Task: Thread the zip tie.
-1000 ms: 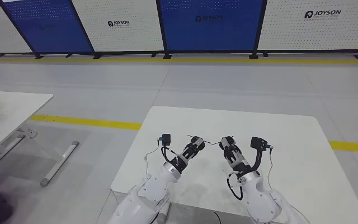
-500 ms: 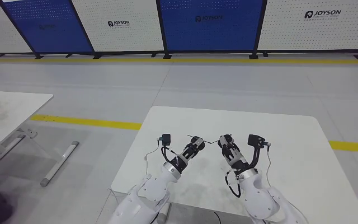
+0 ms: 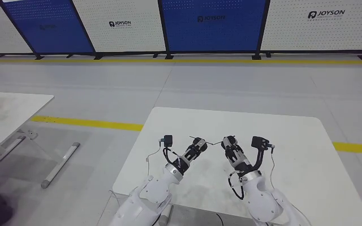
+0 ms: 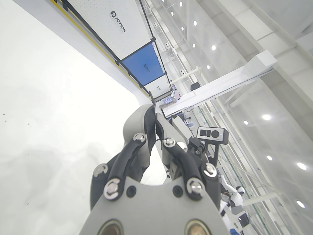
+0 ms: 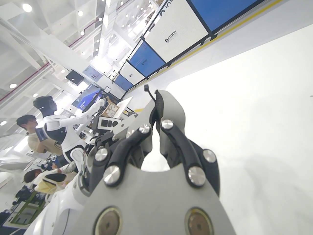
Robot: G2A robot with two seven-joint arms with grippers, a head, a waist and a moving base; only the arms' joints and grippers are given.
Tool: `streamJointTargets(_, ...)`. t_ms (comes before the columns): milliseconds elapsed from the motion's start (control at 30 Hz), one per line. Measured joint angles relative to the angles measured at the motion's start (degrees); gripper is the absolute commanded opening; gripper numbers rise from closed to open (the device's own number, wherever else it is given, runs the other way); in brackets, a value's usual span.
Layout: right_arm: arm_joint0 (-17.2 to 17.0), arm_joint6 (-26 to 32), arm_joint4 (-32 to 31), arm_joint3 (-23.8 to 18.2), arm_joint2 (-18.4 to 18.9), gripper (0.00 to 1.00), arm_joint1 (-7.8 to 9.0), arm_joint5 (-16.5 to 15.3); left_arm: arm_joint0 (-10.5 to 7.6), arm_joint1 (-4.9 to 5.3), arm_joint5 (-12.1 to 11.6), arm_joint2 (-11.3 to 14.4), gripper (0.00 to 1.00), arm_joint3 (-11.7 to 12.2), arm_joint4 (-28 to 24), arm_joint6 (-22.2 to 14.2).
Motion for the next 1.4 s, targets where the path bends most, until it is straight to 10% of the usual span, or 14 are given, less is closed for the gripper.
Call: streamJointTargets(1400, -3.8, -5.28, -3.27, 1.18, 1.43, 0.0, -3.16, -3.46, 0.0, 0.0, 0.0, 0.0, 0.0, 0.0, 0.0, 0.0)
